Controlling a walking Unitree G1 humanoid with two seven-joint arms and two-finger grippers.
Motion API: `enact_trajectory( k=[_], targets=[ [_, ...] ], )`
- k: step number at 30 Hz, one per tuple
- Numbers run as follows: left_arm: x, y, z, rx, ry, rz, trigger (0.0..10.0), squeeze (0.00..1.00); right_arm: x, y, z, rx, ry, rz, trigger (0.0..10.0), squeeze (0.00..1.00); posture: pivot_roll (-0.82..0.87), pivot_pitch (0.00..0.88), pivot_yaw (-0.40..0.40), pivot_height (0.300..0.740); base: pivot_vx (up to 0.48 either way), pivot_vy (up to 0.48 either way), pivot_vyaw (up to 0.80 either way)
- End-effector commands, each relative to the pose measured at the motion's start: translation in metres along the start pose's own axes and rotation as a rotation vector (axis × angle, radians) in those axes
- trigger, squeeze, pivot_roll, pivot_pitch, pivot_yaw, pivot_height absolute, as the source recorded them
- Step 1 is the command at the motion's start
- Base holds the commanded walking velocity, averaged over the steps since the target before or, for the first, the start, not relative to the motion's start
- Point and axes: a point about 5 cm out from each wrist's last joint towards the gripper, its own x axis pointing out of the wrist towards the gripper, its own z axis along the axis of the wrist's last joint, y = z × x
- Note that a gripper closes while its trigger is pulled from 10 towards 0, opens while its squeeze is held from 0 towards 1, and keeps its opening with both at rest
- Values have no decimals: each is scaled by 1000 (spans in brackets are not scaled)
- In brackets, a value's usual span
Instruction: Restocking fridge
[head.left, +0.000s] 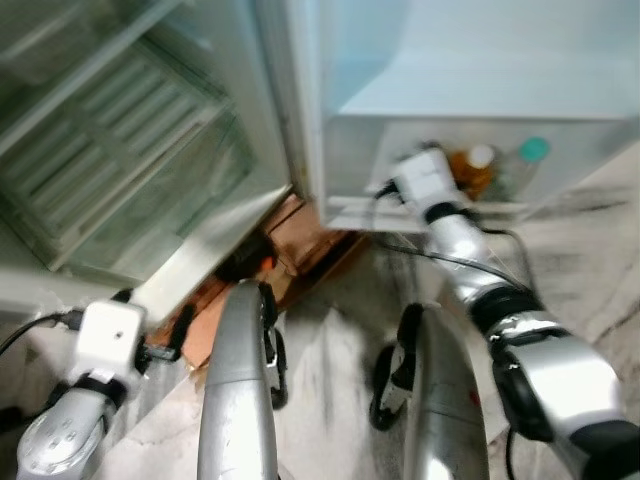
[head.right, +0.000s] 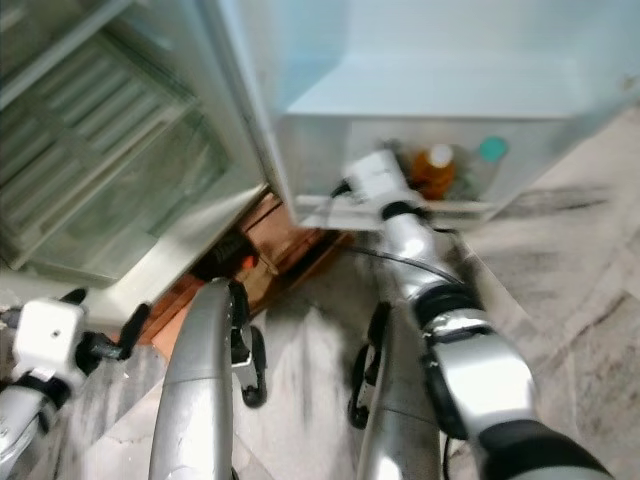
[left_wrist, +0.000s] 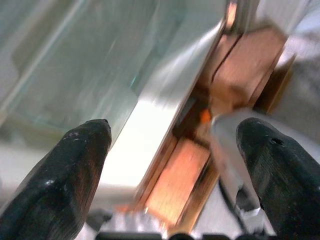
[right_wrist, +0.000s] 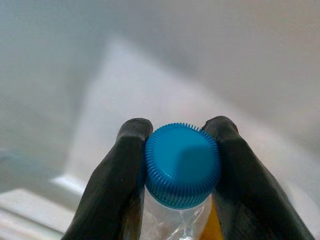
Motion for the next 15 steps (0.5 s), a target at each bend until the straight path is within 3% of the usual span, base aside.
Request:
enact_trajectory(
  k=[1, 10, 11, 12, 15],
  targets=[
    [-1, -2, -3, 1, 22, -11, 10000, 0, -19, -4, -45, 2, 225, -43, 10000, 0, 298, 399, 51, 570, 0, 0, 0],
    [3, -1, -3, 4, 24, -6, 10000, 0, -16, -8, -43, 7, 241, -65, 10000, 0, 295, 389, 47, 570, 0, 0, 0],
    [3, -1, -3, 5, 23, -6, 10000, 0, -16, -9, -43, 35, 245, -70, 10000, 682, 293, 385, 47, 570, 0, 0, 0],
    [4, -1, -3, 5, 23, -7, 10000, 0, -16, -10, -43, 49, 246, -75, 10000, 1000, 292, 381, 47, 570, 0, 0, 0],
    [7, -1, -4, 7, 22, -8, 10000, 0, -13, -12, -40, 57, 234, -88, 10000, 1000, 287, 368, 48, 570, 0, 0, 0]
  ],
)
